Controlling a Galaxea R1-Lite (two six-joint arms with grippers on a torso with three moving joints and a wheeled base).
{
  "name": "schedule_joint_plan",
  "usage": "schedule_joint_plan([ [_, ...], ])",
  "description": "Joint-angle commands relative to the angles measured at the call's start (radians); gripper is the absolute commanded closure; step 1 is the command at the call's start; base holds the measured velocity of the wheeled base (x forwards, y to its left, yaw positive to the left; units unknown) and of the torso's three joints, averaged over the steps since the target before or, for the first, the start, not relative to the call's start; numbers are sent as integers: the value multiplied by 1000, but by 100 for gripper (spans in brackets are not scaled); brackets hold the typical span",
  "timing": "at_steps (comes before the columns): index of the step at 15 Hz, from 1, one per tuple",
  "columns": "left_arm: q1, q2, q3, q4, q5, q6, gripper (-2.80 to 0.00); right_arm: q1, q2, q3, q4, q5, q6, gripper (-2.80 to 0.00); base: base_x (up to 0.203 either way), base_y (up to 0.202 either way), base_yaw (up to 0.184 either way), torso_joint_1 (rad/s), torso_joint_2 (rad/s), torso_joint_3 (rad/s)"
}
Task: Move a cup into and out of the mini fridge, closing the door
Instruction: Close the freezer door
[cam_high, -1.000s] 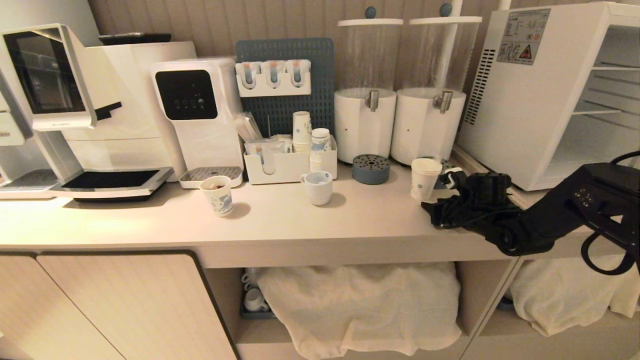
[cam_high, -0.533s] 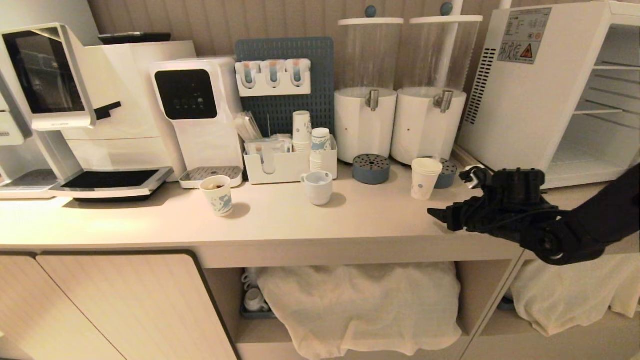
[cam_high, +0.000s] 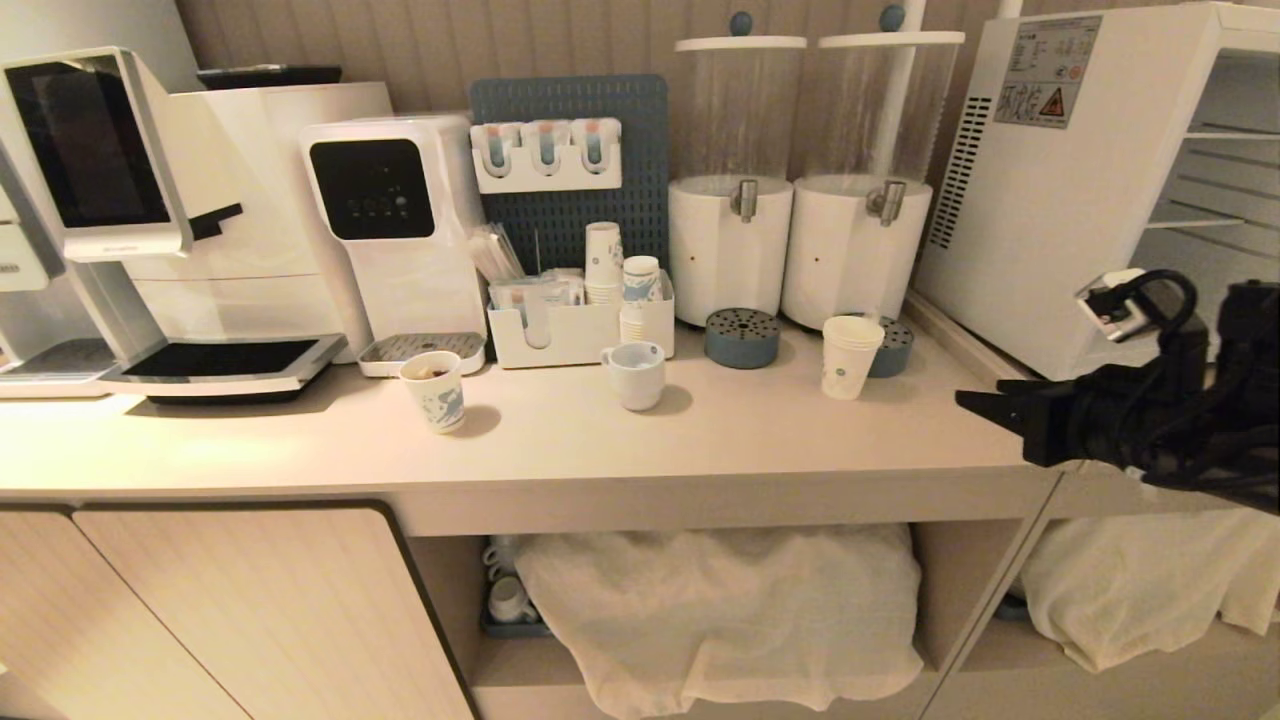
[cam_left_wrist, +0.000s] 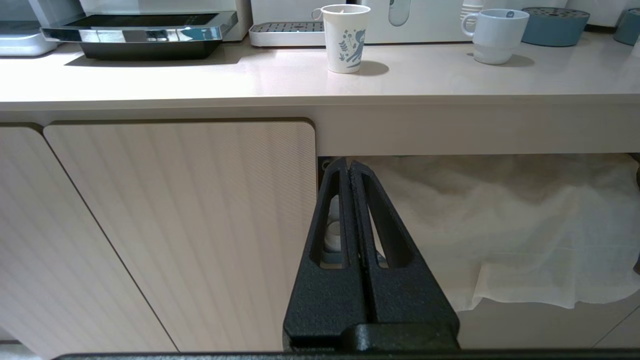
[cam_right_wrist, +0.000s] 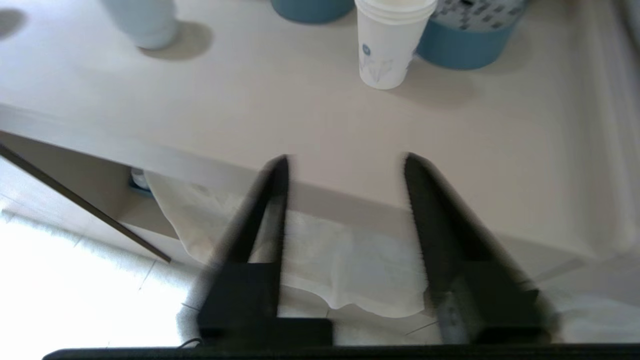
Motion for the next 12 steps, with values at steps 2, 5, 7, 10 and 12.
schedule_joint_plan([
  [2,0,0,20,-1,1,-1,0,0,-232,81,28,1,0,0,0,0,0,0,0,0],
  [5,0,0,20,-1,1,-1,0,0,-516,71,231,0,1,0,0,0,0,0,0,0],
  [7,0,0,20,-1,1,-1,0,-2,-721,17,467,-10,7,0,0,0,0,0,0,0],
  [10,0,0,20,-1,1,-7,0,-5,-969,-36,712,-79,32,0,0,0,0,0,0,0],
  [12,0,0,20,-1,1,-7,0,-31,-1130,-82,908,-111,70,0,0,0,0,0,0,0],
])
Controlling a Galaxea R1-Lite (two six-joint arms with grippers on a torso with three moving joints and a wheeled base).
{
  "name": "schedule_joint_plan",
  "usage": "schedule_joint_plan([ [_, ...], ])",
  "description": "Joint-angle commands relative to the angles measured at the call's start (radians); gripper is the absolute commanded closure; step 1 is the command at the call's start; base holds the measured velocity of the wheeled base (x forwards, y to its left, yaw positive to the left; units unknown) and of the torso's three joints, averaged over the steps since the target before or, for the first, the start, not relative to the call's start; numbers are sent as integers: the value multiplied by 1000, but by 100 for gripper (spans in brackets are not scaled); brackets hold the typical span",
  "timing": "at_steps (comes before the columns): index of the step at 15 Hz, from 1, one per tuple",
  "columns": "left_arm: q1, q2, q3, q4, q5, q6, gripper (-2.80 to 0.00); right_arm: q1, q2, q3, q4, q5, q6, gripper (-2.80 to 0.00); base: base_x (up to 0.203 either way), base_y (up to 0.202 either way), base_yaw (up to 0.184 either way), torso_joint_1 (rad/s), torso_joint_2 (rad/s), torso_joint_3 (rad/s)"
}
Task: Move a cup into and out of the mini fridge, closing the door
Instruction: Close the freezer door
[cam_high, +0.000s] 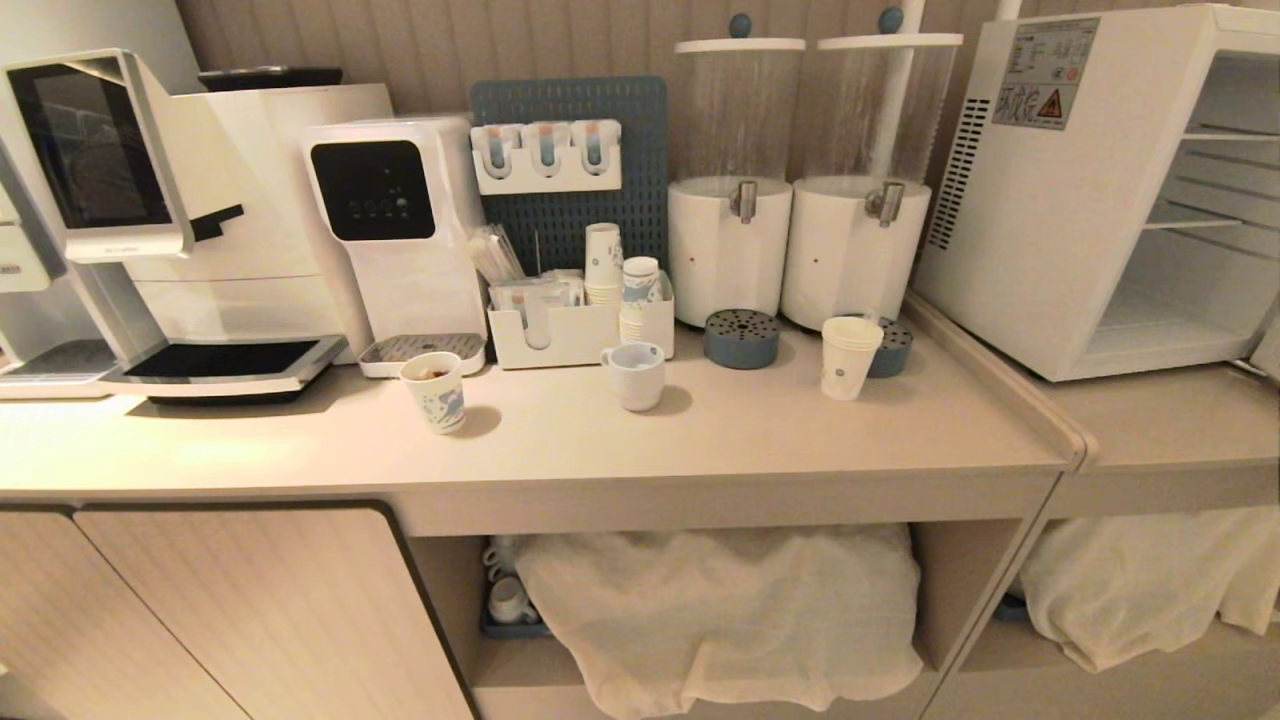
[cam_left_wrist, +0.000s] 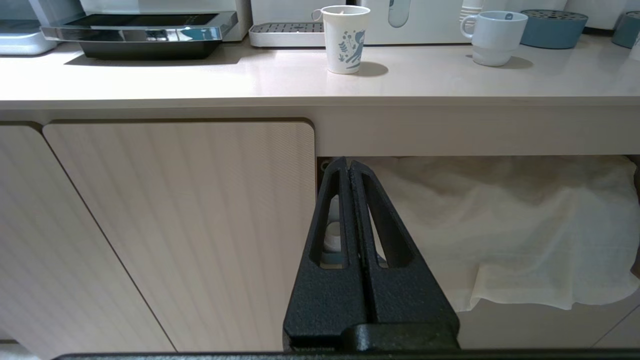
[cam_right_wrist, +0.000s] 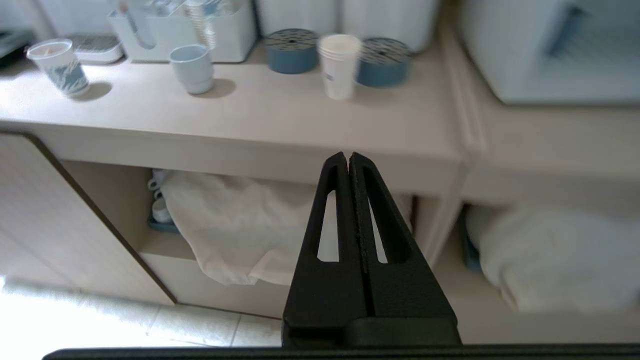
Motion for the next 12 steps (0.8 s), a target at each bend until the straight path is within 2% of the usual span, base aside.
schedule_joint_plan([
  [1,0,0,20,-1,1,0,0,-34,-233,-39,186,-6,18,0,0,0,0,0,0,0],
  [4,0,0,20,-1,1,0,0,-65,-438,-10,290,23,22,0,0,0,0,0,0,0],
  [6,0,0,20,-1,1,0,0,-71,-549,83,304,42,16,0,0,0,0,0,0,0],
  [7,0,0,20,-1,1,0,0,-73,-560,137,291,16,23,0,0,0,0,0,0,0],
  [9,0,0,20,-1,1,-2,0,-74,-558,296,128,-40,33,0,0,0,0,0,0,0],
  [12,0,0,20,-1,1,0,0,-74,-557,527,-150,-63,24,0,0,0,0,0,0,0],
])
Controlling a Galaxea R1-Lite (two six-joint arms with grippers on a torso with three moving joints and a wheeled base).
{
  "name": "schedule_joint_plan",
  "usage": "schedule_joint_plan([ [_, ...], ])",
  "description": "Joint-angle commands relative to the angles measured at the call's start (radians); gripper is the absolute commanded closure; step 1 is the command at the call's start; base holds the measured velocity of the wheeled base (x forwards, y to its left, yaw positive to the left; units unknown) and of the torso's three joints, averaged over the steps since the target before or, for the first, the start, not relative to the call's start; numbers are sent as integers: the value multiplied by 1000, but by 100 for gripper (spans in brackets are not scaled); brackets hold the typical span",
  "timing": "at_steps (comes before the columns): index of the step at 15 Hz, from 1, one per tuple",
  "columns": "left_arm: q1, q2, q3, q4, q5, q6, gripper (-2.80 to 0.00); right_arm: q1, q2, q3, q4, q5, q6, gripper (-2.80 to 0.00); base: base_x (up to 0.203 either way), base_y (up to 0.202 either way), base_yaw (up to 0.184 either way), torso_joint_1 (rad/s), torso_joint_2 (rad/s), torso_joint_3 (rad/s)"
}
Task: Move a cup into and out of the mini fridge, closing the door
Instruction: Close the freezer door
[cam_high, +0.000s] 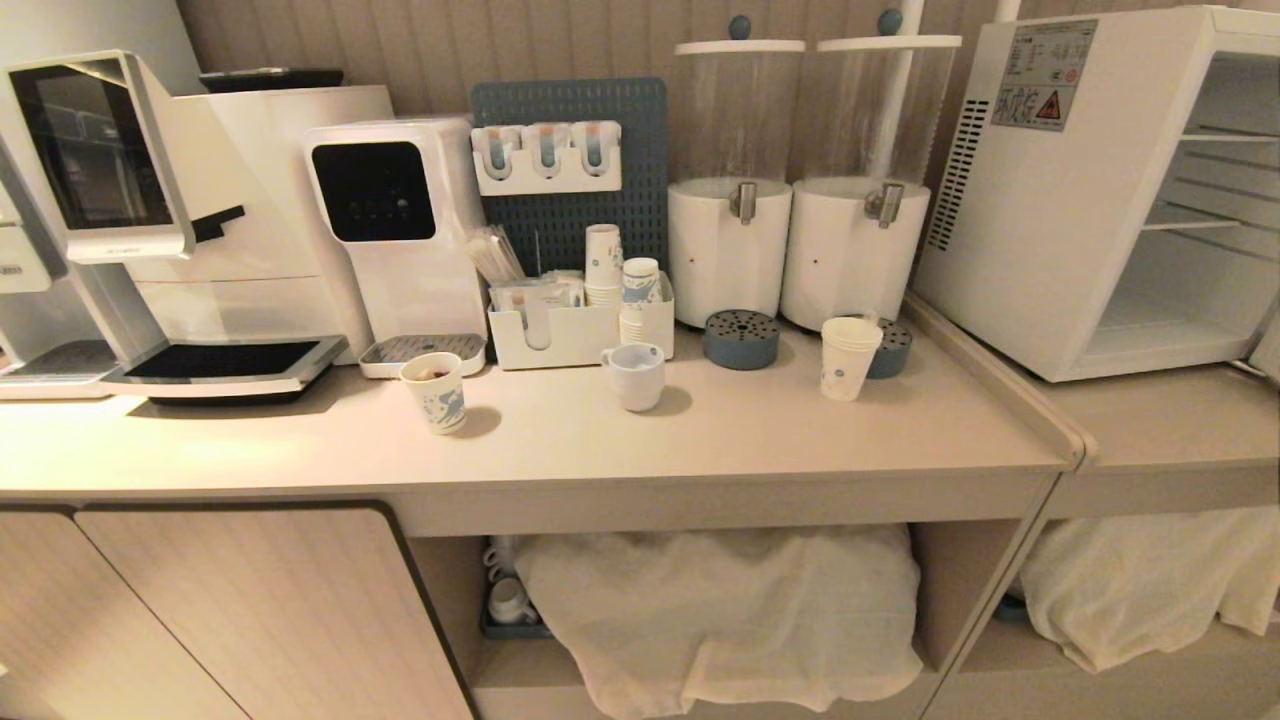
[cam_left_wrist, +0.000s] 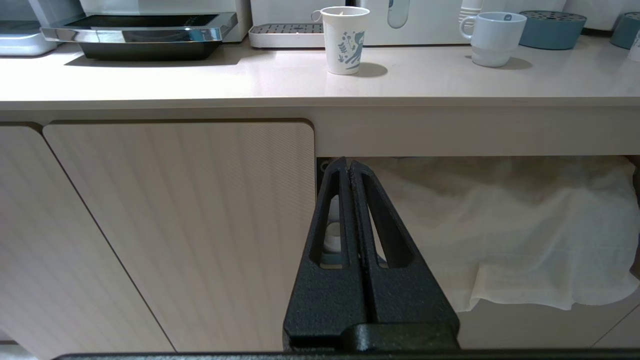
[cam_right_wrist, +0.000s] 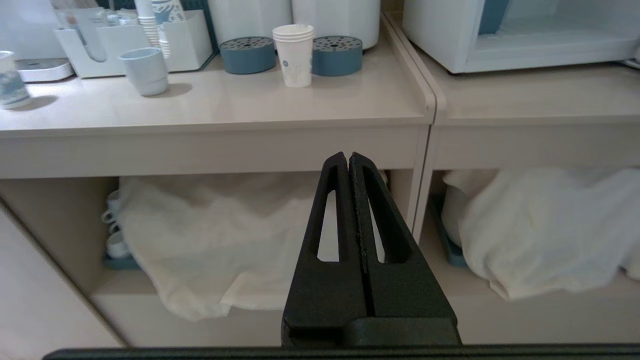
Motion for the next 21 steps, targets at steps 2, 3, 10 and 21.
schedule_joint_plan([
  [2,0,0,20,-1,0,0,0,0,-8,207,-179,-1,-7,0,0,0,0,0,0,0],
  [3,0,0,20,-1,0,0,0,0,-7,240,-203,-8,-13,0,0,0,0,0,0,0],
  [10,0,0,20,-1,0,1,0,0,-7,252,-173,-22,-55,0,0,0,0,0,0,0],
  [21,0,0,20,-1,0,1,0,0,-7,250,-170,-22,-56,0,0,-107,2,2,1,2],
])
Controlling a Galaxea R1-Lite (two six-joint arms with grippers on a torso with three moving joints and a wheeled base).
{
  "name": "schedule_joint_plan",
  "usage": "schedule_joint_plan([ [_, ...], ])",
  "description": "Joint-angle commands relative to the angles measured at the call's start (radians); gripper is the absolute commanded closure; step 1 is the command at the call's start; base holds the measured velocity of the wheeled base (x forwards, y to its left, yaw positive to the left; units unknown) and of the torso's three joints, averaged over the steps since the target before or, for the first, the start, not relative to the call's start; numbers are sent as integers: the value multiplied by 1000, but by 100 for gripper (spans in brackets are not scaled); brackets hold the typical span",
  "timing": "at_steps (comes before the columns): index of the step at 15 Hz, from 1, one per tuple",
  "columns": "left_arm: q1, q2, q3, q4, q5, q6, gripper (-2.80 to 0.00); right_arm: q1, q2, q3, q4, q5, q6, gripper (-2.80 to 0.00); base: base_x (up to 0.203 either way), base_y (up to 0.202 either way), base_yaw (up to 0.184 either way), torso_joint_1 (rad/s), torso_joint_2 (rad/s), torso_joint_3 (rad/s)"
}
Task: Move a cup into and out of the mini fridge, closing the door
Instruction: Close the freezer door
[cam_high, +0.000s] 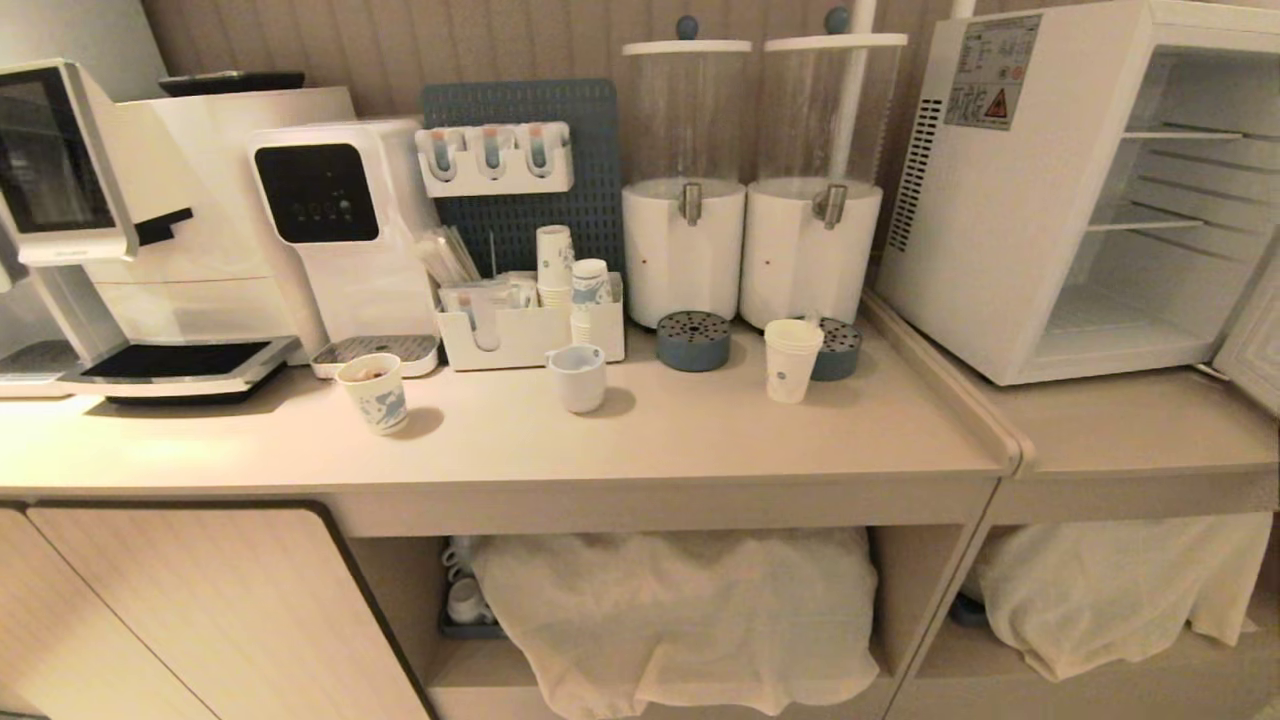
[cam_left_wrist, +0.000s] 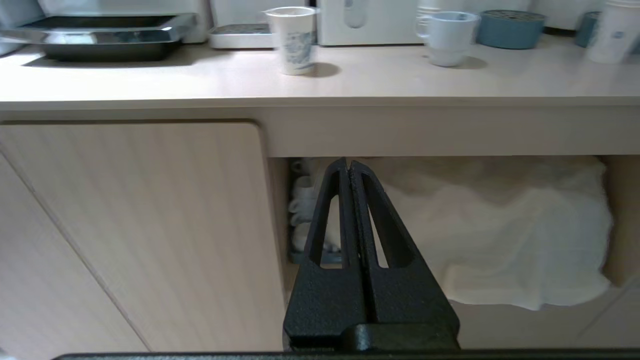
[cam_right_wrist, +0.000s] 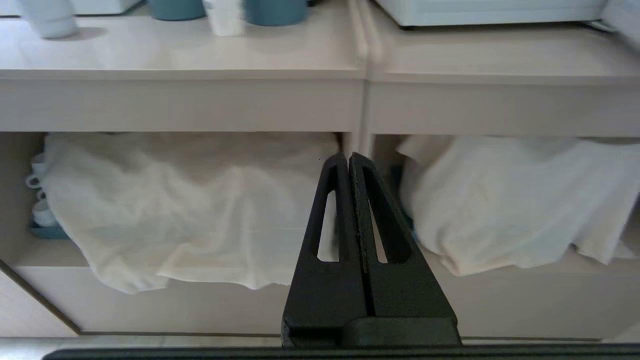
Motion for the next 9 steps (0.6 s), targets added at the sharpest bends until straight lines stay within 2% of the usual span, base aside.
schedule_joint_plan([
  [1,1,0,20,-1,0,-1,0,1,1,0,1,0,-1,0,0,-192,0,4,0,7],
  [9,1,0,20,-1,0,-1,0,1,1,0,2,0,-1,0,0,-194,1,3,4,2],
])
